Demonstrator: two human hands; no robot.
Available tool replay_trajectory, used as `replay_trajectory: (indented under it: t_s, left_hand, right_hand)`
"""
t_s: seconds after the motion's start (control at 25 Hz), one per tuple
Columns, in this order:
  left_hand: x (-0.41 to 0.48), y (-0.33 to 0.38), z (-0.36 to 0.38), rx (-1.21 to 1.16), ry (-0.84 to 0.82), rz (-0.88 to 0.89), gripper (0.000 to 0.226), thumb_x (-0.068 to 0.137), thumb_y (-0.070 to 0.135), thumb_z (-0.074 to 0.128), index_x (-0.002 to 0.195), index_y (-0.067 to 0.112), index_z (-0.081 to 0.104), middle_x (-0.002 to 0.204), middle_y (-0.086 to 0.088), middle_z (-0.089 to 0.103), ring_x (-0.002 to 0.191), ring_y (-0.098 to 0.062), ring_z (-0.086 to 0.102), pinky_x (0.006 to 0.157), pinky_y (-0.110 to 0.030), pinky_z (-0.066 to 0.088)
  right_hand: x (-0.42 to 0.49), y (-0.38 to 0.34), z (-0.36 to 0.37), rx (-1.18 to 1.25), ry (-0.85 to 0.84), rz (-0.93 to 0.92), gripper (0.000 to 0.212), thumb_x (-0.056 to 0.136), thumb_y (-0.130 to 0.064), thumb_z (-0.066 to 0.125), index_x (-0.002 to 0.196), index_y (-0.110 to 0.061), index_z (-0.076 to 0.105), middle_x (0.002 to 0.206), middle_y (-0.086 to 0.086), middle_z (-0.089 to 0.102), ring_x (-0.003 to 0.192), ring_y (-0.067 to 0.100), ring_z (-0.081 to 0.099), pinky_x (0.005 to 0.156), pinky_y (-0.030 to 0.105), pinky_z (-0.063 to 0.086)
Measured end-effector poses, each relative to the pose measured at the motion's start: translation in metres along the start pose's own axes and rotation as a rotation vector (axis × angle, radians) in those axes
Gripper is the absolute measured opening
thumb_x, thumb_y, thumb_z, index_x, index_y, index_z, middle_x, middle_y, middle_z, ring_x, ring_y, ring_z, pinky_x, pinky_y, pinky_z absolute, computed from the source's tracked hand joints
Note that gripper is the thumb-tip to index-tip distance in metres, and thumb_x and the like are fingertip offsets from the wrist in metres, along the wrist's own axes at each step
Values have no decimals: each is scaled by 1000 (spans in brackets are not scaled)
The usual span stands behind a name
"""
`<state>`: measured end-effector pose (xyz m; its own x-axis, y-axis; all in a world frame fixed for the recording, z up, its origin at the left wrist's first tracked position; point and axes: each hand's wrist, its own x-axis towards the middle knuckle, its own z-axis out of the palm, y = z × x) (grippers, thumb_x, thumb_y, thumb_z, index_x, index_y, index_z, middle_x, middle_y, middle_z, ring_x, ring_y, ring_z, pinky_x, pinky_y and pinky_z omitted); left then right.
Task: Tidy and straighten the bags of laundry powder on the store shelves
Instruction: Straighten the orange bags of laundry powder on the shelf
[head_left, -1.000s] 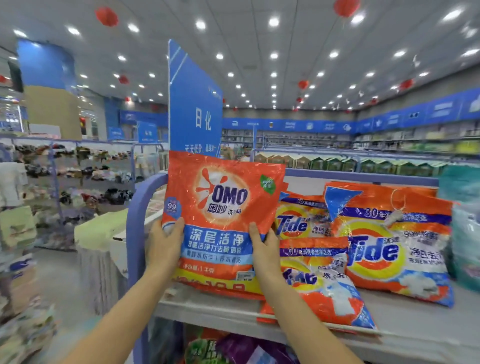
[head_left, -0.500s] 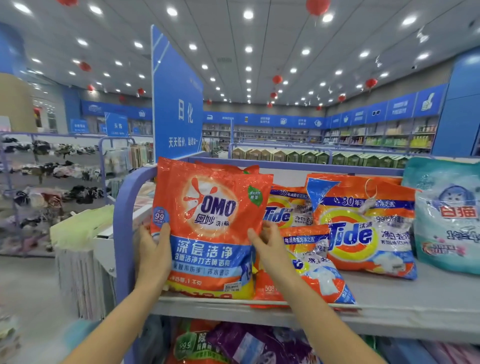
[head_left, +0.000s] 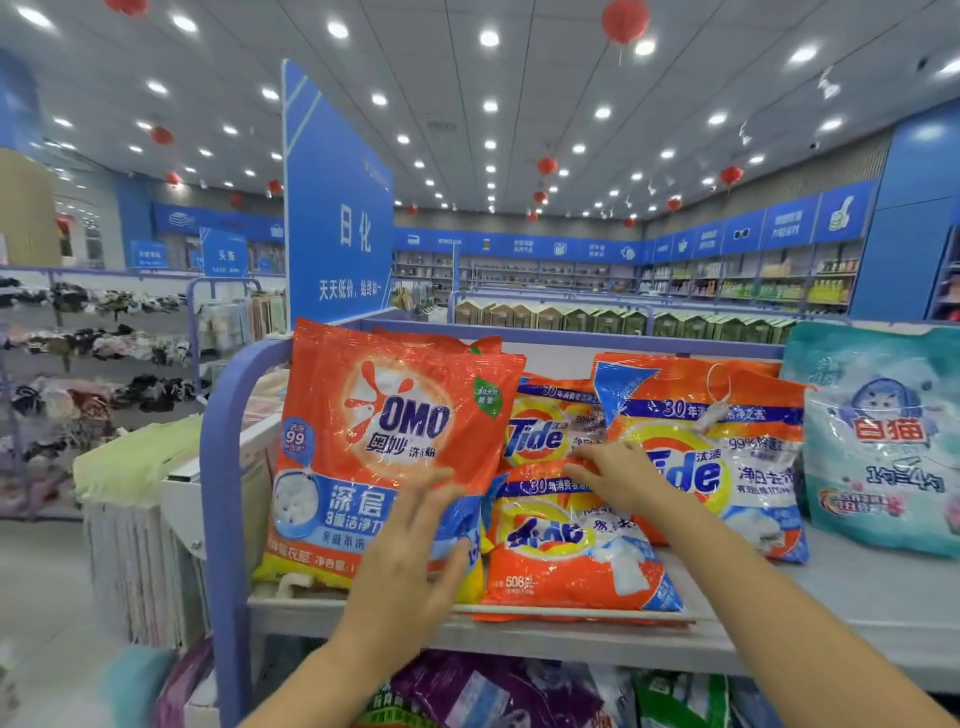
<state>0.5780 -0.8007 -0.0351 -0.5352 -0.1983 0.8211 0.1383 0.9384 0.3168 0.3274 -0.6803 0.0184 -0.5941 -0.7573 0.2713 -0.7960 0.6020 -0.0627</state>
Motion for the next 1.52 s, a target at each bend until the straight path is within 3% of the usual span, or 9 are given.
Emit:
replay_trajectory:
  t_s: [0.12, 0.24, 0.44, 0.72, 0.88, 1.12, 1.28, 1.4, 1.52]
  left_hand:
    - [15, 20, 21, 42, -271, 92, 33, 92, 39, 41, 123, 31, 44, 124, 24, 35, 82, 2, 48, 77, -14, 41]
    - [22, 23, 39, 109, -355, 17, 36, 95, 36, 44, 130, 26, 43, 134, 19, 32, 69, 3, 45, 80, -19, 39]
    - [37, 22, 69, -5, -192, -167, 47, 93, 34, 50, 137, 23, 36, 141, 11, 34, 122, -2, 39, 98, -13, 27]
    - [78, 12, 112, -42, -89, -349, 82, 83, 28, 66, 148, 25, 15, 157, -4, 8, 144, -16, 9, 110, -18, 14]
    - [78, 9, 132, 116, -235, -352, 89, 83, 40, 62, 148, 32, 2, 157, -1, -10, 145, -20, -5, 116, -34, 11]
    - [85, 6, 159, 354, -360, -305, 95, 81, 61, 53, 138, 46, -22, 146, 3, -38, 136, -16, -31, 117, -47, 2]
    - [97, -5, 165, 490, -433, -191, 100, 79, 69, 46, 126, 50, -40, 144, 4, -44, 135, -17, -37, 114, -52, -5]
    - [100, -12, 167, 595, -398, 138, 94, 72, 74, 40, 145, 44, -11, 157, -1, -15, 144, -23, -11, 111, -60, 15]
    - [103, -12, 169, 646, -405, 314, 103, 65, 88, 31, 149, 31, 15, 158, -4, 9, 143, -26, 9, 107, -58, 15]
  right_hand:
    - [11, -4, 1, -25, 24, 8, 34, 91, -51, 46, 85, -21, 62, 81, -7, 60, 89, 16, 55, 106, 43, 23]
    - [7, 3, -6, 223, 92, -49, 30, 86, -43, 60, 63, -25, 53, 60, -12, 48, 64, 9, 47, 84, 33, 35]
    - [7, 25, -57, 595, 367, -108, 34, 84, -29, 67, 52, -22, 55, 46, -7, 43, 47, 11, 39, 55, 28, 32]
    - [52, 16, -58, 767, 455, -42, 27, 87, -23, 64, 64, -11, 62, 54, -3, 46, 52, 13, 43, 57, 29, 39]
    - [65, 26, -38, 807, 402, -179, 25, 87, -19, 64, 64, -11, 60, 56, 1, 43, 54, 11, 37, 54, 22, 33]
    - [86, 31, -32, 696, 304, -290, 27, 88, -19, 63, 71, 2, 58, 63, 8, 44, 58, 14, 38, 56, 18, 32]
    - [73, 56, -37, 201, 464, -247, 37, 96, -39, 42, 90, -11, 66, 85, 2, 65, 83, 21, 53, 76, 33, 38]
    - [17, 93, -6, -16, 707, -292, 47, 86, -47, 40, 116, -16, 59, 107, -1, 61, 99, 19, 54, 85, 35, 43]
    - [-26, 122, 33, -154, 610, -320, 83, 74, -70, 48, 138, -19, 37, 137, 3, 42, 127, 22, 38, 103, 46, 26]
